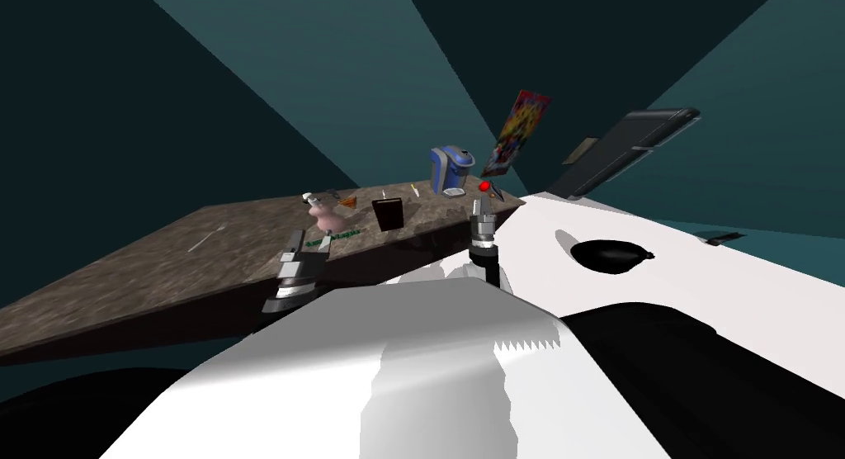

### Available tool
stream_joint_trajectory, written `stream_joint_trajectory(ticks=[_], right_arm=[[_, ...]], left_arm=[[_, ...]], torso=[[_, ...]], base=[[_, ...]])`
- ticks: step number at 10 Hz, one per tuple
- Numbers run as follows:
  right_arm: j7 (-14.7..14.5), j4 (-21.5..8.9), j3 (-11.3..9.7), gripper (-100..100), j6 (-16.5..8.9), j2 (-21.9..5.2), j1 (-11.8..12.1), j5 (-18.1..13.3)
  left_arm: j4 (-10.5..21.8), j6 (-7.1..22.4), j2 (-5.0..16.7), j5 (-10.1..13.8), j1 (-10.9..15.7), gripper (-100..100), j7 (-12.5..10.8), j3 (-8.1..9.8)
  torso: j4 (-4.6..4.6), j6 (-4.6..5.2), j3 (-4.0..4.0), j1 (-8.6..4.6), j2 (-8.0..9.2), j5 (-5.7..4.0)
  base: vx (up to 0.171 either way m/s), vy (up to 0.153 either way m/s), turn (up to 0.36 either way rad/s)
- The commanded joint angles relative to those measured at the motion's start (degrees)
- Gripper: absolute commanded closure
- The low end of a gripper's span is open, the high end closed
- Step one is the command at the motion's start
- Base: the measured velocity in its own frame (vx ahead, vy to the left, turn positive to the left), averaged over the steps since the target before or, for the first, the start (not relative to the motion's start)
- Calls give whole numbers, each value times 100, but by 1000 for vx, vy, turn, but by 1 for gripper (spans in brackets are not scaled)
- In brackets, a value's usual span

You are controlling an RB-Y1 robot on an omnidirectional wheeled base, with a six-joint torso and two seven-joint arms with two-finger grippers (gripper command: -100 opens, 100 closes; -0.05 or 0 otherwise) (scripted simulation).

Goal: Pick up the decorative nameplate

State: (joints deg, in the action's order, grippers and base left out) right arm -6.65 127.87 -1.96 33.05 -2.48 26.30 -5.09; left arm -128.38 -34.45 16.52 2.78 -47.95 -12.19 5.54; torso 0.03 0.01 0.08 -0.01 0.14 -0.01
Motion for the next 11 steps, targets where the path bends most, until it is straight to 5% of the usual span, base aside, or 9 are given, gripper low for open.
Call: stream_joint_trajectory(ticks=[1,6,10,11], right_arm=[[0,0,0,0,0,0,0,0],[0,0,0,0,0,0,0,0],[0,0,1,0,0,0,1,0],[0,0,0,0,0,0,0,0]], left_arm=[[181,8,270,67,-286,-100,-286,86],[445,-5,630,161,-892,-100,-885,215],[901,0,1139,295,-1620,-100,-1652,415],[901,0,1139,295,-1729,-100,-1668,415]], torso=[[0,0,0,0,0,0],[0,1,0,0,-1,0],[1,-3,0,0,-1,0],[0,1,-1,2,-1,0]], base=[[-35,-23,-281],[-28,-14,-137],[-28,-21,-234],[-22,-7,-122]])
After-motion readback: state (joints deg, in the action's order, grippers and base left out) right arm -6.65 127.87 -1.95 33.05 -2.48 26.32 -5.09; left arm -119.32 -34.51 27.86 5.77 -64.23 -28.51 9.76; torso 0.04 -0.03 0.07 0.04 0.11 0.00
